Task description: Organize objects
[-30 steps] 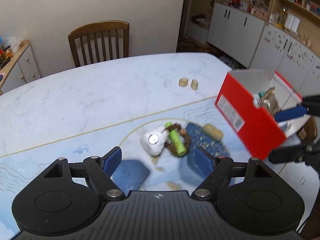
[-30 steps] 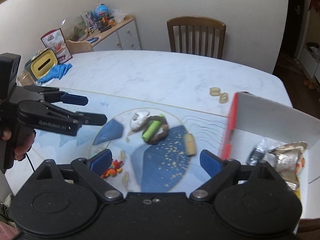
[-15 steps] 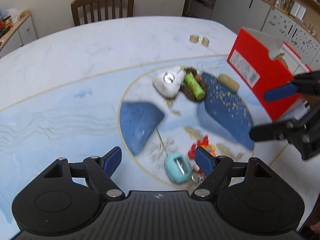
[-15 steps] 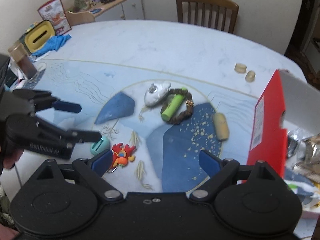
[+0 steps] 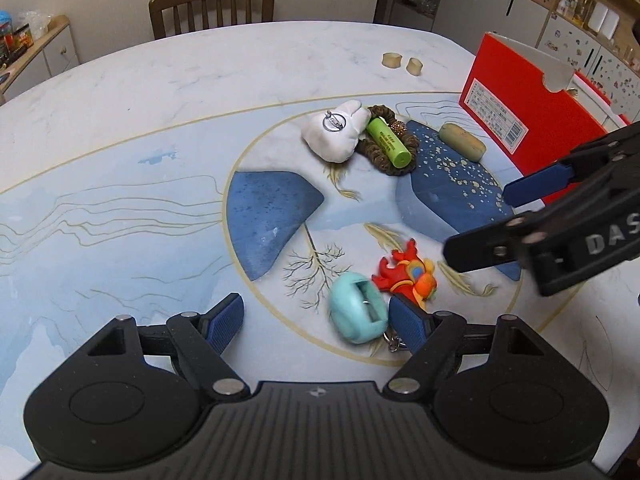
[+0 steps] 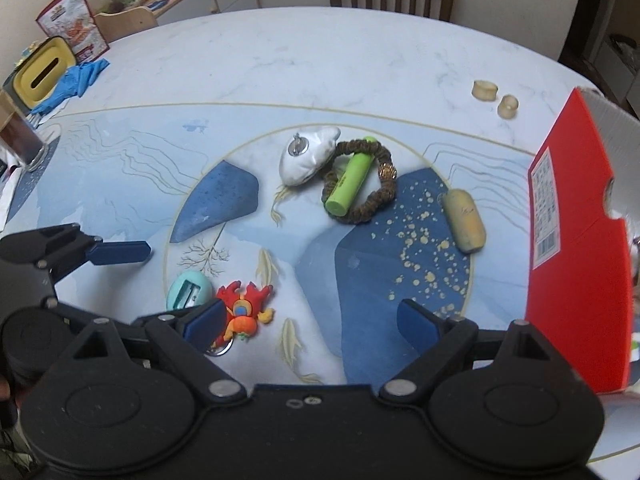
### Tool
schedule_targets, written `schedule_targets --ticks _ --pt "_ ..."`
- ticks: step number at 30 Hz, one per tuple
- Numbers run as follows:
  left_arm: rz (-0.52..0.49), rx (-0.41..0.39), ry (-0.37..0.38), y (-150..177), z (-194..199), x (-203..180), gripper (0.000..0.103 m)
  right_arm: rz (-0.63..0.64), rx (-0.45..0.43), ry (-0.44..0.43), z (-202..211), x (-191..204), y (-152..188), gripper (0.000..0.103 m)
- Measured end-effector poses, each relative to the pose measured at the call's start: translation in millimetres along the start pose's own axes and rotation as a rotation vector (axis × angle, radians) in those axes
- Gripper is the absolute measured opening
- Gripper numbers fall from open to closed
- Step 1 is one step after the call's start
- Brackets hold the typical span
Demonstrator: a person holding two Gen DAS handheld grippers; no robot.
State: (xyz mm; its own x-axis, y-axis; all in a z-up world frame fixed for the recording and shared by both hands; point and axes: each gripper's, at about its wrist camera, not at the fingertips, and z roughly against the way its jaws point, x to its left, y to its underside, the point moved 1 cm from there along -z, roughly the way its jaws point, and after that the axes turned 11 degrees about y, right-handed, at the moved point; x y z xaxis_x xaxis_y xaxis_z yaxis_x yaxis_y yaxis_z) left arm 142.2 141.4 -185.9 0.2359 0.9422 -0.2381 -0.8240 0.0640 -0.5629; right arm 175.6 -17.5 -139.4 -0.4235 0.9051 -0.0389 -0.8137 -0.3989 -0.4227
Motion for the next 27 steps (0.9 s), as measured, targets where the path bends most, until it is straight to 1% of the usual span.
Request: schedule_targets --ticks 7,10,12,14,15,17,19,21,23,27 --pt "0.002 -0.031 -0.009 1.5 0.7 1.1 0.080 -0.042 0.035 -0.001 -12.7 11.1 -2.0 0.085" --pt "0.004 -0.043 -0.014 2.4 2.5 3.1 0.074 -0.037 0.042 0.000 -15.1 18.5 -2.1 0.083" --pt "0.014 -0.049 -0.007 2.3 3.8 5.5 0.073 -0.036 0.047 0.002 -16.5 23.3 -2.6 0.083" --pt "0.021 -0.055 -0.004 2.4 5.5 7.0 0.063 -0.035 0.053 0.008 -18.2 28.0 -3.0 0.080" --pt "0.021 -0.056 0.005 2.3 6.4 7.6 0.061 -0.033 0.057 0.013 -19.4 30.5 -3.2 0.077" --pt "0.018 -0.056 0.015 3.1 7.8 7.6 0.052 -0.031 0.065 0.017 -21.4 34.6 -3.0 0.073" --pt "0.014 -0.055 0.020 3.8 8.9 8.1 0.048 -0.040 0.071 0.011 -22.5 35.9 -2.7 0.070" --pt "0.018 -0.052 0.029 4.1 10.0 9.3 0.043 -0.042 0.075 0.014 -23.2 37.4 -2.5 0.065" --pt "0.008 -0.051 0.026 4.5 10.9 9.2 0.038 -0.037 0.074 0.018 -23.7 39.1 -2.9 0.064" --pt "0.002 -0.045 0.032 5.8 12.7 11.0 0.035 -0.015 0.070 0.019 -23.9 44.7 -4.7 0.060"
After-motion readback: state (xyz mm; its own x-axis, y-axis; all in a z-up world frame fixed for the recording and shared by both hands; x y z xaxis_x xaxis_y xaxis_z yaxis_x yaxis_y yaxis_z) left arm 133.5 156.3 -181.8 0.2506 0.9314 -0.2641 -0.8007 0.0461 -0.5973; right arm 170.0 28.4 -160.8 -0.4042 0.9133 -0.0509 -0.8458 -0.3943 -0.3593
